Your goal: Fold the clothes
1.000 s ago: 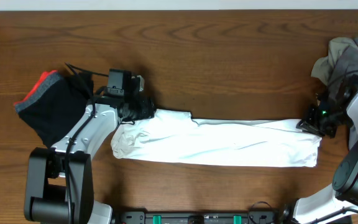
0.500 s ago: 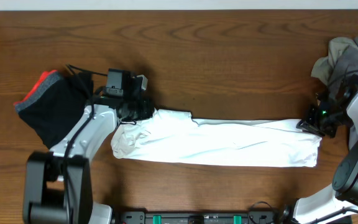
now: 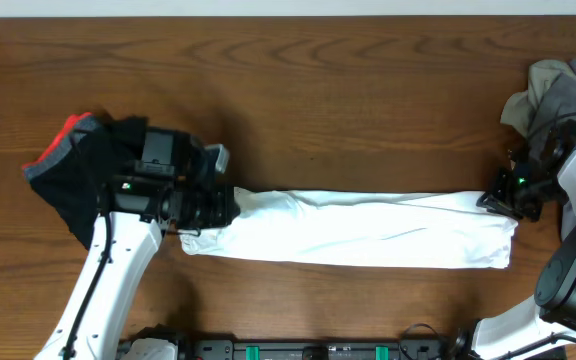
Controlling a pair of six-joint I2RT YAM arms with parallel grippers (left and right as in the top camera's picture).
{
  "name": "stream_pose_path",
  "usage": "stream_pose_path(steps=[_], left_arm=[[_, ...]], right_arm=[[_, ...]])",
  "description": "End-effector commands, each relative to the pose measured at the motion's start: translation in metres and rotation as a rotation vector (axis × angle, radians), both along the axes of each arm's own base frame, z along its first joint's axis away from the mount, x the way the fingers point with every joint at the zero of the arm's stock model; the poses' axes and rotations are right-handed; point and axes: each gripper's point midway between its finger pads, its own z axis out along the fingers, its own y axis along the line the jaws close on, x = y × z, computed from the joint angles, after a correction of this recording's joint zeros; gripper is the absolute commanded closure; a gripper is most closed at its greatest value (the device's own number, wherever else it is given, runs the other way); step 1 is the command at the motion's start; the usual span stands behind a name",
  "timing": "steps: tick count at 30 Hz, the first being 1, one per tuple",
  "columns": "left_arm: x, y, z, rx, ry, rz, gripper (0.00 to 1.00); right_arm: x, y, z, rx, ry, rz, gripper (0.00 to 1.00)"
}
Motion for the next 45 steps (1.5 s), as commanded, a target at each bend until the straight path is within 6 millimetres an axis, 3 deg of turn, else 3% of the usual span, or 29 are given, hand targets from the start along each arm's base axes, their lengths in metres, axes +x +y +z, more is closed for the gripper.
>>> stream_pose_path(steps=[1,4,9,12,14,17,24,27,33,36,40,45], left_arm=[[-0.003,0.034,-0.022,0.211,0.023,0.017,0.94],[-0.002,0.049,-0.028,0.298,0.022,0.036,0.94],[0.007,0.049,-0.027,0.299,-0.006,0.057,0.93],[0.008,0.05,-0.03,0.304,-0.001,0.056,0.83],[0.007,0.051,-0.033,0.309,0.012,0.055,0.71],[0.007,0.051,-0.037,0.313,0.03,0.052,0.64],[0.008,0.05,-0.039,0.305,0.046,0.084,0.65],[0.006,0.039,-0.037,0.24,0.058,0.068,0.77],[0.001,0.023,-0.034,0.161,0.077,0.041,0.78],[0.0,0.024,-0.039,0.163,0.083,0.041,0.63],[0.003,0.022,-0.048,0.16,0.072,0.034,0.59],[0.014,0.0,-0.058,0.142,-0.002,-0.14,0.51]], right_arm=[[-0.001,0.003,0.0,0.0,0.001,0.019,0.79],[-0.002,0.003,0.0,0.001,0.002,0.019,0.79],[-0.002,0.003,0.0,0.002,0.003,0.019,0.79],[-0.002,0.003,0.0,0.001,0.003,0.019,0.79],[-0.002,0.003,0.0,0.001,0.003,0.019,0.79],[-0.002,0.003,0.0,0.001,0.003,0.019,0.79],[-0.002,0.003,0.0,0.001,0.003,0.019,0.79],[-0.002,0.003,0.0,0.002,0.002,0.019,0.79],[-0.002,0.003,0.0,0.002,0.003,0.019,0.79],[-0.002,0.003,0.0,0.002,0.003,0.019,0.78],[-0.002,0.003,0.0,0.002,0.003,0.019,0.78],[-0.002,0.003,0.0,0.001,0.002,0.018,0.78]])
